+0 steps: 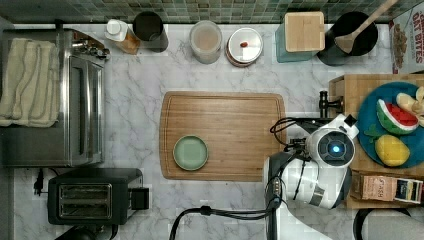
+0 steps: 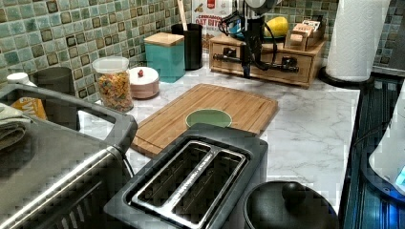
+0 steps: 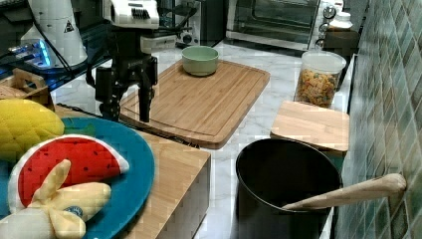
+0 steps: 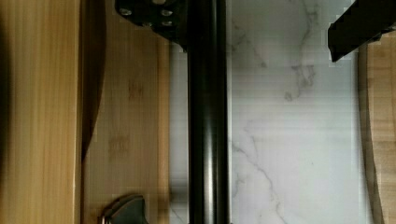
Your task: Open the drawer.
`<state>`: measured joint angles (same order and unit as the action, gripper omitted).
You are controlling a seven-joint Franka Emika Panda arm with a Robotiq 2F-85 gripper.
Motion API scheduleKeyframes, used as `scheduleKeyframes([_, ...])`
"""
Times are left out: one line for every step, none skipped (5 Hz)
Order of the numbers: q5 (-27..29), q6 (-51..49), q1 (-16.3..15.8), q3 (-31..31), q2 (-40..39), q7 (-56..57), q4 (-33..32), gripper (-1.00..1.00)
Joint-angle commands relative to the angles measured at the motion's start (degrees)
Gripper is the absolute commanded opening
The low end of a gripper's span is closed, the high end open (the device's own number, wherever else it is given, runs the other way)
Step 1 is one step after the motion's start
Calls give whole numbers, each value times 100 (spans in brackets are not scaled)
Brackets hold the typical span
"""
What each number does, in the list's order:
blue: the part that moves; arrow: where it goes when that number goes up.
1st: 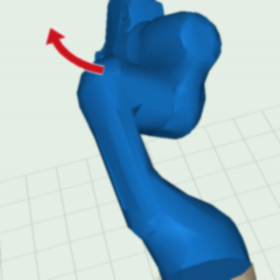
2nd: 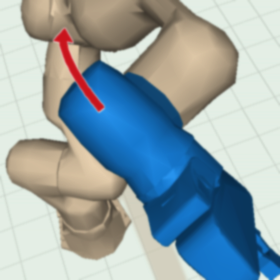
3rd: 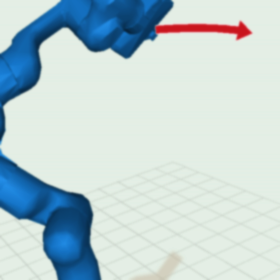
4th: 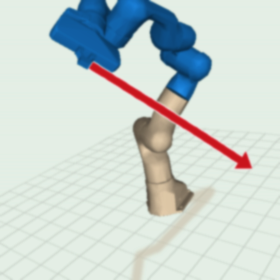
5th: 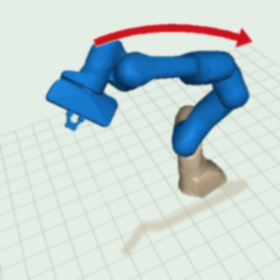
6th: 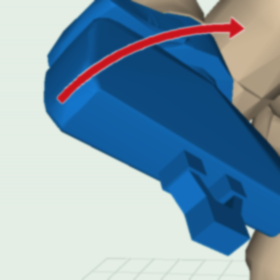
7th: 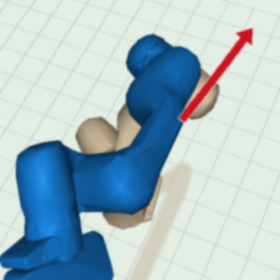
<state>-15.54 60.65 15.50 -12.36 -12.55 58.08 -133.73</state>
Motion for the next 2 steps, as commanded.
scheduleKeyframes([452,601,194,275,-632,341,493,100])
scheduleKeyframes([76,134,-140,78,-375,-351,454,100])
